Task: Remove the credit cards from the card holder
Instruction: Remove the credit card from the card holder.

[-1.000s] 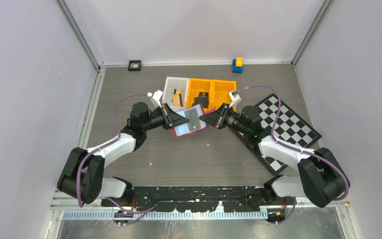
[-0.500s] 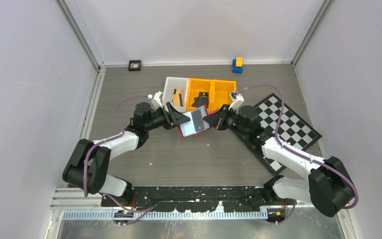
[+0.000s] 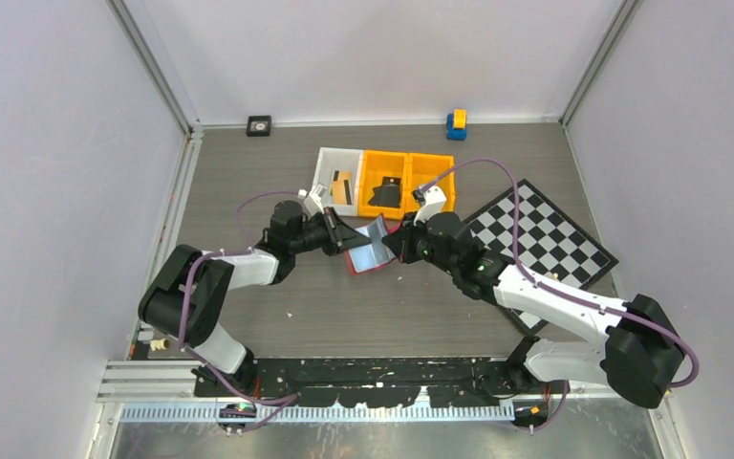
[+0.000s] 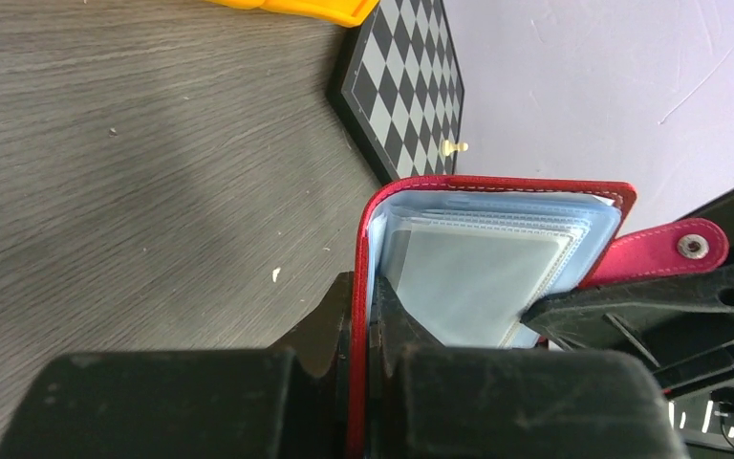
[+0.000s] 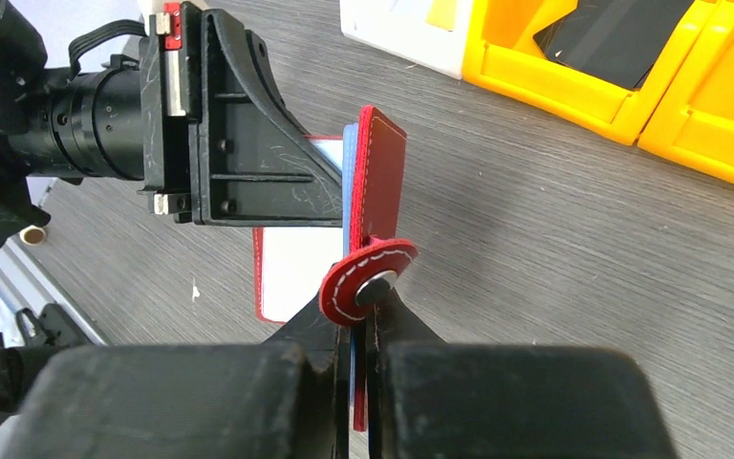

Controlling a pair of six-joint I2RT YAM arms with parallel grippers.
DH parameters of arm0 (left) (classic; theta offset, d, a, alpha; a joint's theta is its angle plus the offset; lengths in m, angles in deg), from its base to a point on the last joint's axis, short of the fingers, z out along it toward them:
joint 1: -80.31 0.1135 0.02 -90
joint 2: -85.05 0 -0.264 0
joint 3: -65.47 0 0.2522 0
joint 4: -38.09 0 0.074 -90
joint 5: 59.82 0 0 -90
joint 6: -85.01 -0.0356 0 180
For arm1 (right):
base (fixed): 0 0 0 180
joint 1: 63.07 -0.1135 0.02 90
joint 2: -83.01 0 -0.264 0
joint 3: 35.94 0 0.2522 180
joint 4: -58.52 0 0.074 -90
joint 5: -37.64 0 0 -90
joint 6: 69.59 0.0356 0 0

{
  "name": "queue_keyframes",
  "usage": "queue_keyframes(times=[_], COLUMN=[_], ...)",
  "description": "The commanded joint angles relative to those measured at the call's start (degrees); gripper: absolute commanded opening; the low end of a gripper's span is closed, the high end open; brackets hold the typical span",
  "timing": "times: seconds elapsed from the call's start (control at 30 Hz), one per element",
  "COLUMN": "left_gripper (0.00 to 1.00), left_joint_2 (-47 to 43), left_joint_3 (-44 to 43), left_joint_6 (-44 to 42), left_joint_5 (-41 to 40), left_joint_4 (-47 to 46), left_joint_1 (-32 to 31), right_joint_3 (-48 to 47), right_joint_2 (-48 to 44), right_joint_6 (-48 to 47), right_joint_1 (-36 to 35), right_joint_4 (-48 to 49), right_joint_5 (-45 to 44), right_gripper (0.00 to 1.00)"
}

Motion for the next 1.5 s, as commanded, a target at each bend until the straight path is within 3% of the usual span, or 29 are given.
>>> queue_keyframes(times=[0.0,0.3,0.33,0.43,0.47,0.67,0.77,1.17,1.47], left_gripper=[0.00,0.01,0.00,0.00,0.00,0.00,0.00,0.00,0.00], left_joint_2=[1.0,-0.1,-0.1,-0.1,-0.1,-0.1,0.2,-0.7,-0.9], left_joint_3=[-2.2,-2.1,-2.1,-2.2,-2.1,-2.4,-2.5,-2.2,-2.1], left_joint_6=[0.3,-0.2,-0.2,0.1,0.1,0.3,0.4,0.6,0.8], left_joint_5=[1.2,0.4,0.5,0.8,0.9,0.9,0.9,1.0,1.0], left_joint_4=[-3.4,-1.7,-1.7,-2.2,-2.3,-1.7,-1.4,-1.7,-1.8], left_joint_1=[-0.3,-0.3,-0.3,-0.3,-0.3,-0.3,-0.3,-0.2,-0.1], right_joint_3=[-4.9,-6.3,-6.3,-6.4,-6.1,-6.5,-6.4,-8.9,-9.6], right_joint_2=[0.9,1.1,1.1,1.5,1.7,3.5,3.8,5.3,6.0], right_joint_6=[-3.7,-4.2,-4.1,-3.7,-3.5,-3.0,-2.8,-3.4,-3.1], right_joint_1=[-2.4,-2.7,-2.7,-2.6,-2.6,-2.6,-2.6,-2.6,-2.6], right_joint_4=[-0.4,-4.0,-4.1,-3.3,-2.2,-0.2,0.5,-5.3,-6.3], right_joint_5=[-4.2,-8.7,-8.9,-6.6,-4.7,1.8,3.2,-2.3,-2.4], right_gripper=[0.00,0.01,0.02,0.20,0.21,0.10,0.10,0.31,0.39])
